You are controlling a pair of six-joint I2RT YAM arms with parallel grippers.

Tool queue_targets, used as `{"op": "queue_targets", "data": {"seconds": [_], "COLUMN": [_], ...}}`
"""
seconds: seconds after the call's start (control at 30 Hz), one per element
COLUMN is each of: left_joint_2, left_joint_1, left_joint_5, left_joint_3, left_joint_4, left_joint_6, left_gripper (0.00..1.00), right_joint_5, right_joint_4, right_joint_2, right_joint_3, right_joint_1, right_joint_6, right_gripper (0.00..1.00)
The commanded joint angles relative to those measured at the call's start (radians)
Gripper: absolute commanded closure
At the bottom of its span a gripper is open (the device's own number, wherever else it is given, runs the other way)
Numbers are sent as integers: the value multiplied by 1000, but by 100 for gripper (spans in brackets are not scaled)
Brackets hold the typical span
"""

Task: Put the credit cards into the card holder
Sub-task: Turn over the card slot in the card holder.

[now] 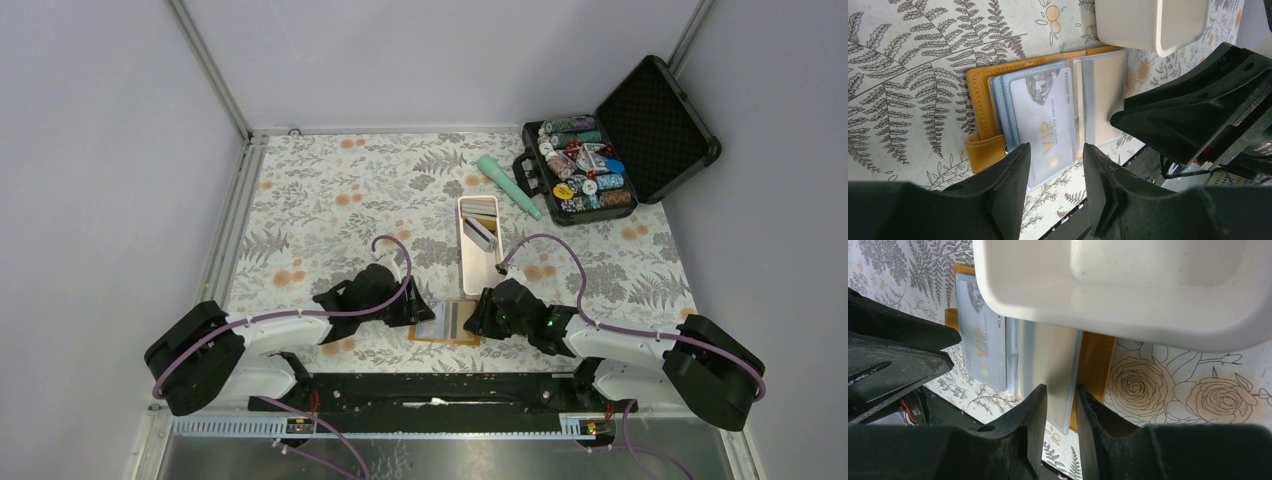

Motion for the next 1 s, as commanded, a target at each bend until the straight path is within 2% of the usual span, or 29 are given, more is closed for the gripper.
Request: {"op": "queue_targets", "data": {"seconds": [0.0, 0.4, 0.83, 0.97], "left_joint_2": [-11, -13, 34, 33], "left_joint_1": [-6, -14, -23, -28], "left_joint_5": [-29, -66, -50, -16], "left_joint_3": [4, 23, 23, 7], "left_joint_4": [-1, -64, -19, 44], "left_joint_6": [8, 23, -12, -50], "left_gripper": [55, 55, 56, 56], "right_joint_5": [21, 21, 23, 20], "right_joint_4": [3, 3, 9, 14], "right_joint_2": [7, 7, 2, 8], "right_joint_3": [-12, -14, -16, -16], "right_joint_1": [-4, -4, -4, -3], "right_joint_6": [5, 7, 10, 11], "right_gripper": [66, 66, 66, 66]}}
